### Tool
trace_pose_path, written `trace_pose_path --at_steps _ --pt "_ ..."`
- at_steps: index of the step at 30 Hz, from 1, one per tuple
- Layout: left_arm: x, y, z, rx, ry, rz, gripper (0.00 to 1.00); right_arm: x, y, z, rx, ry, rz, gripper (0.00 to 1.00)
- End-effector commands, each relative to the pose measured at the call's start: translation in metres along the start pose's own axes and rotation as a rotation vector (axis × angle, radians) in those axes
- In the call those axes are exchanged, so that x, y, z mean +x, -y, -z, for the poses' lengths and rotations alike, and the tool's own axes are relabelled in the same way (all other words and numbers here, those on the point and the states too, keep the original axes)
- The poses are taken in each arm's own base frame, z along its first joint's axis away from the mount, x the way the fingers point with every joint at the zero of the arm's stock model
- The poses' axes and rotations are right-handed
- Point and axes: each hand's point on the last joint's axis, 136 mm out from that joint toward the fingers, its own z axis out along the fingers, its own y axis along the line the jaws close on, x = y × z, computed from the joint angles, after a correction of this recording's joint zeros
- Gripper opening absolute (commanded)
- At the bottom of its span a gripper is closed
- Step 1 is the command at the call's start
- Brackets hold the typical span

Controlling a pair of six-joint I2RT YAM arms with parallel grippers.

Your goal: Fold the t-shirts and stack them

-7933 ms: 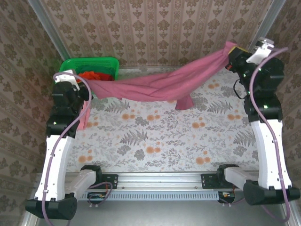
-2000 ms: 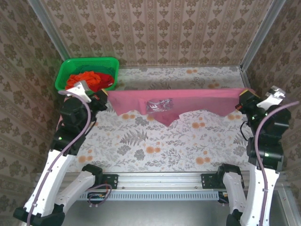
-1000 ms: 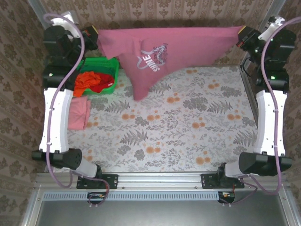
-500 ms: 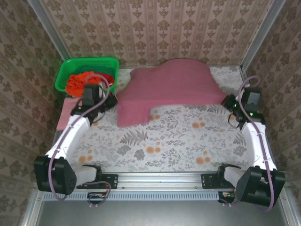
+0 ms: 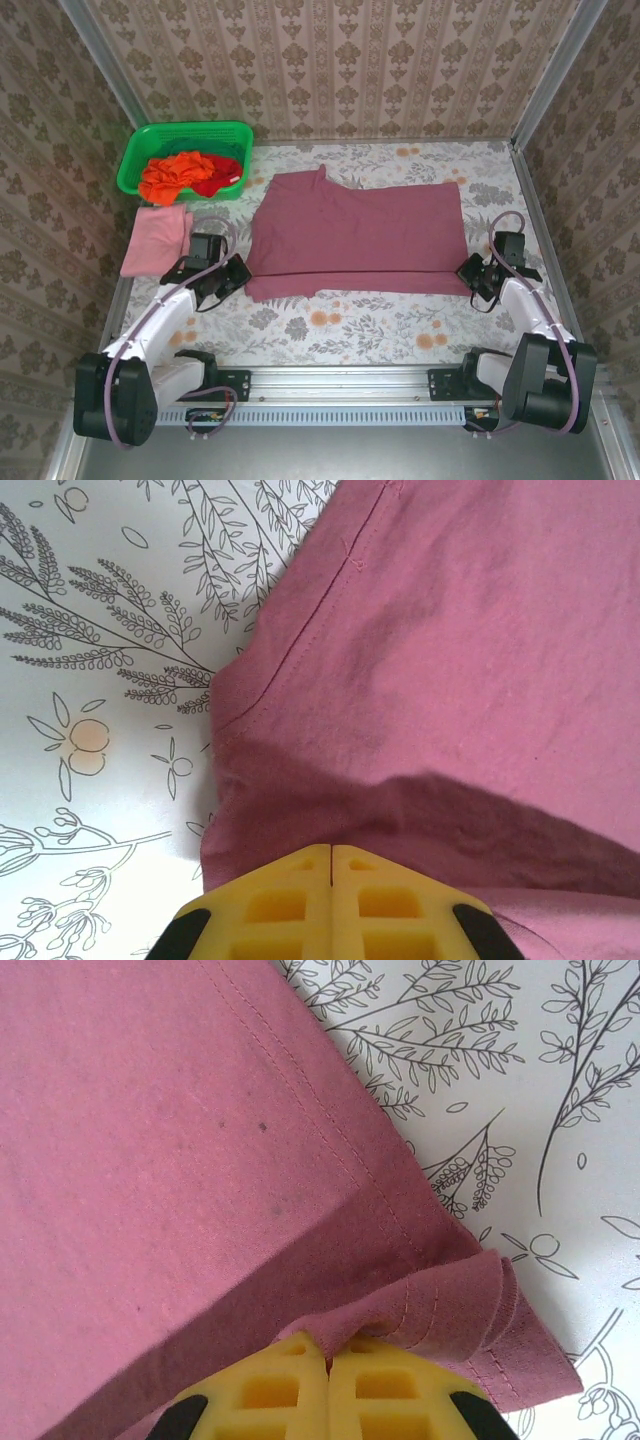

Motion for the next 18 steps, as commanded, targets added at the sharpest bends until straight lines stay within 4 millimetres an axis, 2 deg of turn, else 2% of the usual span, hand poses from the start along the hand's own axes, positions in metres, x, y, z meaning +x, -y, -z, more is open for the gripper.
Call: trace_pose_path --at_steps 1,8,12,14,15,18 --pt "-0.005 -0.017 0.001 -0.071 0.032 0.031 0.00 -0.004 0.017 -0.002 0.075 0.024 -0.023 0.00" --pt "0.001 -0.022 0.002 -0.073 0.020 0.049 0.00 -0.005 0.014 0.002 0.061 0.042 -0.028 0.00" --pt "-0.013 -0.007 0.009 -0.036 0.053 0.030 0.00 -0.018 -0.007 0.016 -0.017 0.078 -0.017 0.00" --pt "-0.029 0.008 0.021 -0.012 0.088 0.002 0.00 -0.032 -0.027 0.033 -0.075 0.120 0.000 0.00" --pt "-0.038 0.018 0.032 0.001 0.109 -0.015 0.00 -0.043 -0.036 0.049 -0.093 0.159 0.013 0.00" --pt "-0.066 0.044 0.079 0.031 0.227 -0.086 0.00 -0.074 -0.064 0.114 -0.150 0.350 0.081 0.00"
